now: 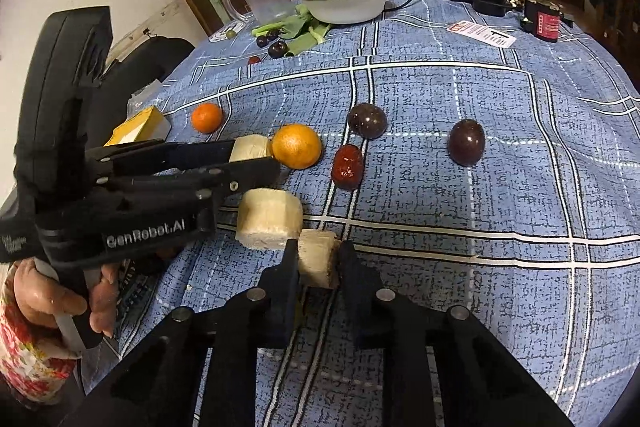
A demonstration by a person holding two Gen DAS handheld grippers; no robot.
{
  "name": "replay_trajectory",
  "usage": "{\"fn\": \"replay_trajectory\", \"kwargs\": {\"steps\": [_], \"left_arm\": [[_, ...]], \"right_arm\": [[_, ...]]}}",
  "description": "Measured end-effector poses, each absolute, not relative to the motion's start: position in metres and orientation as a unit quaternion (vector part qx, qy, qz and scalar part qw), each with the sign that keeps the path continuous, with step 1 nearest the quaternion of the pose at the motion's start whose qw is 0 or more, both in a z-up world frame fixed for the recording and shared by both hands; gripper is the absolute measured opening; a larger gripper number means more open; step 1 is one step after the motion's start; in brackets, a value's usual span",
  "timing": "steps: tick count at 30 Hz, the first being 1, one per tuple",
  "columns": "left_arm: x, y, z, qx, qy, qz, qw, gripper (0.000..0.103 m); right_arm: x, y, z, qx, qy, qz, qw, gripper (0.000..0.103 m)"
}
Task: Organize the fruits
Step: 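Grasp a white cube with the left tool while the right tool grasps a banana chunk, then carry the cube and banana chunk over the tray and open both tools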
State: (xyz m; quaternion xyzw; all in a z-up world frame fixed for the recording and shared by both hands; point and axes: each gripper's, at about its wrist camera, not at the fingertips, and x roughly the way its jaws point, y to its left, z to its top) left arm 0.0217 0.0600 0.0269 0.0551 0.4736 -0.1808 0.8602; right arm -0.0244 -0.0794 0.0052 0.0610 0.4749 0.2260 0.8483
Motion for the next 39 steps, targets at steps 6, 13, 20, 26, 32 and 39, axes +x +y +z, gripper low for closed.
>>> {"fn": "replay_trajectory", "kwargs": {"steps": [6,13,20,26,32,39], "left_arm": [[0.003,0.076,0.053,0.020,0.446,-0.176,0.877,0.045],[-0.047,0.137,0.085,-0.060,0.413,-0.152,0.896,0.045],[-0.108,0.231,0.087,-0.110,0.395,-0.044,0.911,0.045],[-0.138,0.302,0.062,-0.183,0.401,0.019,0.897,0.045],[-0.150,0.328,0.039,-0.210,0.404,0.039,0.890,0.046],[-0.149,0.334,0.034,-0.206,0.385,0.042,0.898,0.060]], "right_arm": [[-0.030,-0.084,0.014,0.075,0.473,0.229,0.848,0.016],[-0.050,-0.072,0.042,0.084,0.453,0.256,0.850,0.016],[-0.072,-0.019,0.071,0.093,0.442,0.329,0.829,0.016],[-0.092,0.068,0.082,0.053,0.438,0.390,0.809,0.017],[-0.091,0.134,0.061,0.012,0.455,0.400,0.795,0.017],[-0.083,0.171,0.035,-0.025,0.470,0.381,0.795,0.018]]}}
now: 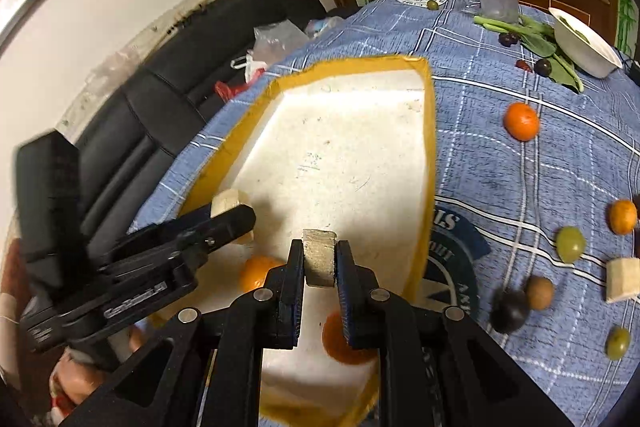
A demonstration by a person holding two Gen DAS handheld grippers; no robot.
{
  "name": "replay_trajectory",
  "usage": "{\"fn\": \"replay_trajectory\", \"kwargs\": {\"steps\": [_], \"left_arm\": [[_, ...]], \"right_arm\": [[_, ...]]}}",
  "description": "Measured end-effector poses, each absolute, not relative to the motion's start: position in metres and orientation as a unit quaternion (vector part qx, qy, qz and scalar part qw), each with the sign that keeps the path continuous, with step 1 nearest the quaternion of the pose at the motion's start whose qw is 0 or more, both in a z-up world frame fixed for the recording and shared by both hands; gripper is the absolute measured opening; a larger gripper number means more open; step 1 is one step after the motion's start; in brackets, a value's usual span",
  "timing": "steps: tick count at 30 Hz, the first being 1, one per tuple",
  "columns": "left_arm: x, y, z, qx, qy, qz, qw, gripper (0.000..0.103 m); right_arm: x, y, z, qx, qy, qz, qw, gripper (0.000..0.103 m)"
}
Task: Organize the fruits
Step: 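Carry the cube and banana chunk over the tray and open both tools, then move both open tools back toward the remaining fruit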
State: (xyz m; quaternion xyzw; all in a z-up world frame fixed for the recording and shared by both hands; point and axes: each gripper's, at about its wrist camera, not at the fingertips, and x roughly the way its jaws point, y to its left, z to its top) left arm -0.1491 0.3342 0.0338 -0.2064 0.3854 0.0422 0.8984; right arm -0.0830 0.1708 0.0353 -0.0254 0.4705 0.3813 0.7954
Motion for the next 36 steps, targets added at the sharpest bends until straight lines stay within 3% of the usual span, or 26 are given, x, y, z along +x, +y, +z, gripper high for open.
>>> {"fn": "replay_trajectory", "kwargs": {"steps": [1,3,5,6,12,21,30,36], "left_arm": [[-0.149,0.334,0.034,-0.205,0.381,0.042,0.901,0.063],[-0.148,0.331,0.033,-0.192,0.377,0.045,0.905,0.066],[-0.145,0.327,0.032,-0.171,0.379,0.050,0.908,0.069],[-0.143,0.325,0.031,-0.159,0.383,0.055,0.908,0.069],[-0.130,0.327,0.029,-0.138,0.392,0.072,0.907,0.069],[-0.116,0.334,0.031,-0.116,0.403,0.084,0.904,0.069],[-0.147,0.348,0.064,-0.180,0.367,0.082,0.909,0.074],[-0.157,0.313,0.095,-0.172,0.341,0.035,0.923,0.078]], "right_arm": [[-0.083,0.174,0.033,-0.032,0.467,0.376,0.799,0.018],[-0.086,0.175,0.033,-0.039,0.466,0.375,0.800,0.029],[-0.089,0.171,0.039,-0.033,0.457,0.382,0.803,0.047],[-0.090,0.167,0.044,-0.029,0.450,0.381,0.807,0.049],[-0.093,0.121,0.065,-0.003,0.424,0.344,0.838,0.049],[-0.116,0.123,0.032,0.001,0.472,0.373,0.799,0.049],[-0.144,0.143,0.032,-0.025,0.464,0.405,0.788,0.053],[-0.136,0.076,0.063,0.015,0.424,0.371,0.826,0.053]]}}
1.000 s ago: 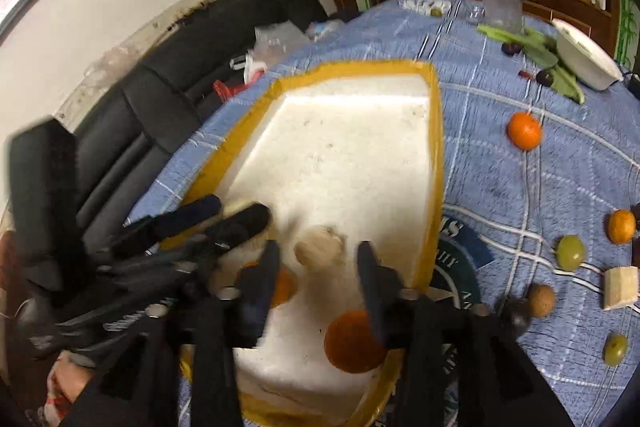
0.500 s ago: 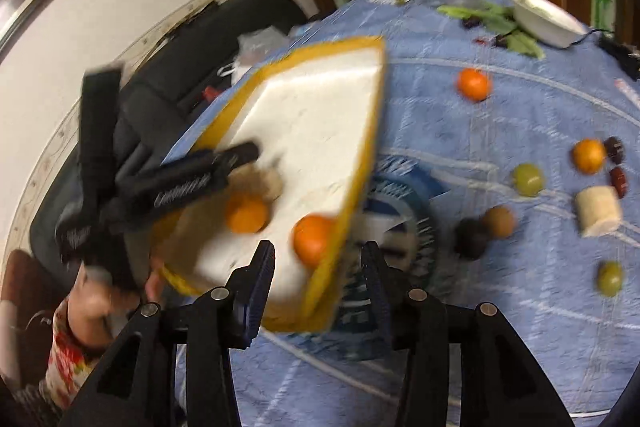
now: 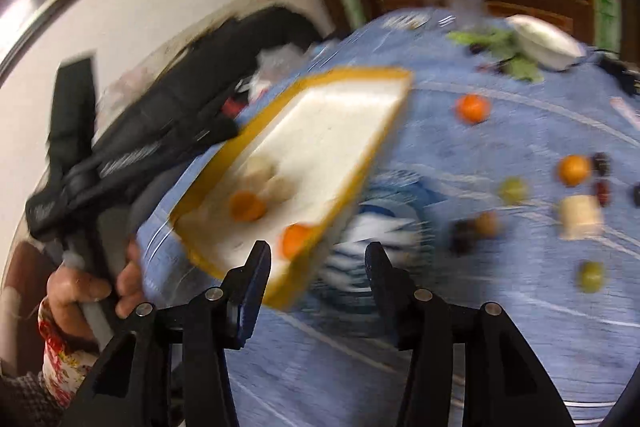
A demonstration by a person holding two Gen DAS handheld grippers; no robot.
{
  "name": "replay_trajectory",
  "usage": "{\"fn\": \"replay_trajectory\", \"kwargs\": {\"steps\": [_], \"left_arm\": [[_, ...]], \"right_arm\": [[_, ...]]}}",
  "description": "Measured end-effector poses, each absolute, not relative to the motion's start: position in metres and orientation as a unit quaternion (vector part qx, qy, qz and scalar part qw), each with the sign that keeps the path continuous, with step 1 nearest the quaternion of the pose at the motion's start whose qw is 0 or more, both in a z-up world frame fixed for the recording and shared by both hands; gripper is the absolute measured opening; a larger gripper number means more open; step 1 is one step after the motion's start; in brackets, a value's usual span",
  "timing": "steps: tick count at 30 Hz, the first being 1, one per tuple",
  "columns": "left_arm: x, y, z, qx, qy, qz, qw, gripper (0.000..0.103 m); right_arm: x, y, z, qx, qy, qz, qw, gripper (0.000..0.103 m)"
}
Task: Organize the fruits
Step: 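Move both open tools back toward the remaining fruit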
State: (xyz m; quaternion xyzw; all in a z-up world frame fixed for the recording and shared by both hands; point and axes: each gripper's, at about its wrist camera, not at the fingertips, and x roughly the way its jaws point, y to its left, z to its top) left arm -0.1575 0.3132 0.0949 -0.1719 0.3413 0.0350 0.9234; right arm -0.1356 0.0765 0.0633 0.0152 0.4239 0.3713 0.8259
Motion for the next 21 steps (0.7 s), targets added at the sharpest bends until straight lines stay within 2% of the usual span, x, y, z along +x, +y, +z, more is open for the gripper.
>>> {"fn": "replay_trajectory", "kwargs": {"steps": [4,10,21], "left_arm": [[-0.154,0.279,0.105,-0.164,0.338,-0.008,0.927,0.079],[-0.129,0.211,0.092,-0.121,0.375,-0.065,0.917,0.079],[-0.096,0.141,0.036,-0.046,0.446,-0.094,0.889,0.079]], "right_arm": [[-0.115,0.009,0.070,0.037,0.414,0.294,0.861,0.054],[-0.096,-0.081,0.047,0.077,0.437,0.202,0.873,0.054],[-0.075,-0.088,0.024,0.064,0.460,0.208,0.861,0.054]]}}
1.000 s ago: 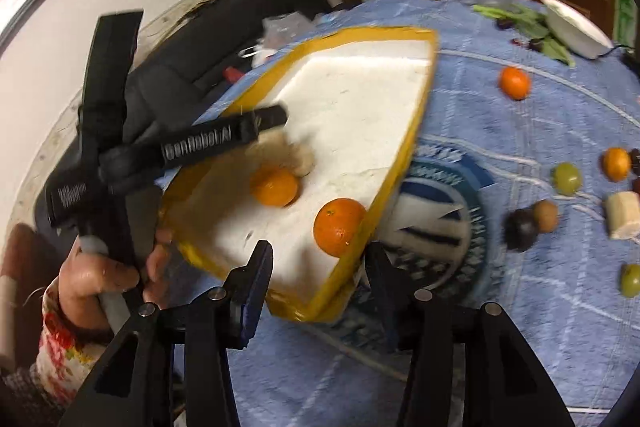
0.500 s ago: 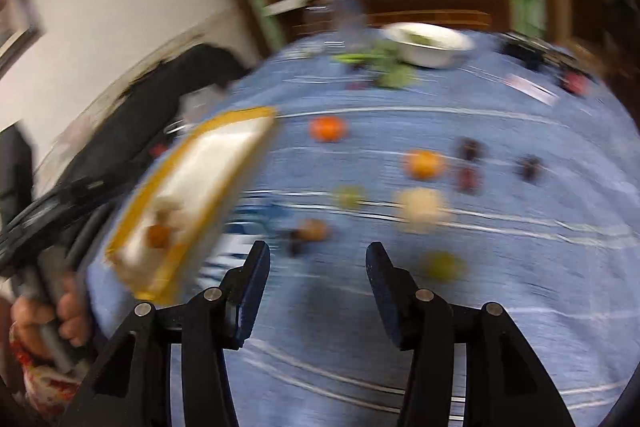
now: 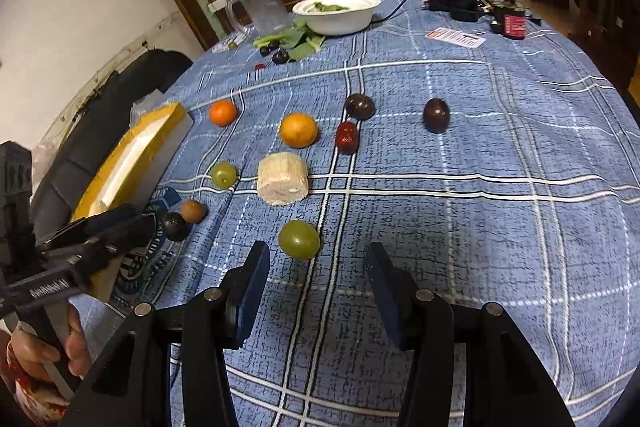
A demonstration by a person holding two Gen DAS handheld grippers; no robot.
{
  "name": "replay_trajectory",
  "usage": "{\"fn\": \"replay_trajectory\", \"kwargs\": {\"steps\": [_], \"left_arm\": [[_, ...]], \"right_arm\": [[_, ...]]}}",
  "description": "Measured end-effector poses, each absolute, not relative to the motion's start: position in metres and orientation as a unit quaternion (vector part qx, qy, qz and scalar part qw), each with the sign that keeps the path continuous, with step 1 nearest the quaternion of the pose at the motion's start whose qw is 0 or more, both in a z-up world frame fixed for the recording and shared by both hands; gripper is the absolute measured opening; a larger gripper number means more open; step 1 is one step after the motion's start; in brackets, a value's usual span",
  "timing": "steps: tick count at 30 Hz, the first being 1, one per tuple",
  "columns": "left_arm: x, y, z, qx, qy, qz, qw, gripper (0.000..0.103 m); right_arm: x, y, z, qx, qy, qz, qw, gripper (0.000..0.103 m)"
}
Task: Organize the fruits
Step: 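Move both open tools back toward the remaining fruit, then grasp a dark plum with the left tool while the right tool grasps a green grape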
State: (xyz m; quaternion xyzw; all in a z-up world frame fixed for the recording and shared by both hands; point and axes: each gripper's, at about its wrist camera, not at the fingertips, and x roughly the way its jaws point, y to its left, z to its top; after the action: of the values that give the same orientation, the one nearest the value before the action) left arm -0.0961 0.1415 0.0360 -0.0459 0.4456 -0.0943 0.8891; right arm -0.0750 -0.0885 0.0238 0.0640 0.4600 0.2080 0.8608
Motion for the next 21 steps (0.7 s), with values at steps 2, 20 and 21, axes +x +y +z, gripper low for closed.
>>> {"fn": "replay_trajectory", "kwargs": {"steps": [2,20,21], "left_arm": [[-0.093,0.141,0.032,-0.032,0.442,-0.083,0.893,0.079],[-0.085,0.126,0.030,0.066,0.444,-0.110,0.887,0.045],[-0.085,0.127,0.029,0.065,0.451,-0.115,0.883,0.042]], "right_arm": [[-0.073,-0.083,0.018,0.056,0.464,0.213,0.858,0.054],[-0.062,-0.057,0.008,-0.007,0.465,0.213,0.860,0.054],[-0.062,-0.057,0.008,-0.007,0.465,0.214,0.859,0.054]]}}
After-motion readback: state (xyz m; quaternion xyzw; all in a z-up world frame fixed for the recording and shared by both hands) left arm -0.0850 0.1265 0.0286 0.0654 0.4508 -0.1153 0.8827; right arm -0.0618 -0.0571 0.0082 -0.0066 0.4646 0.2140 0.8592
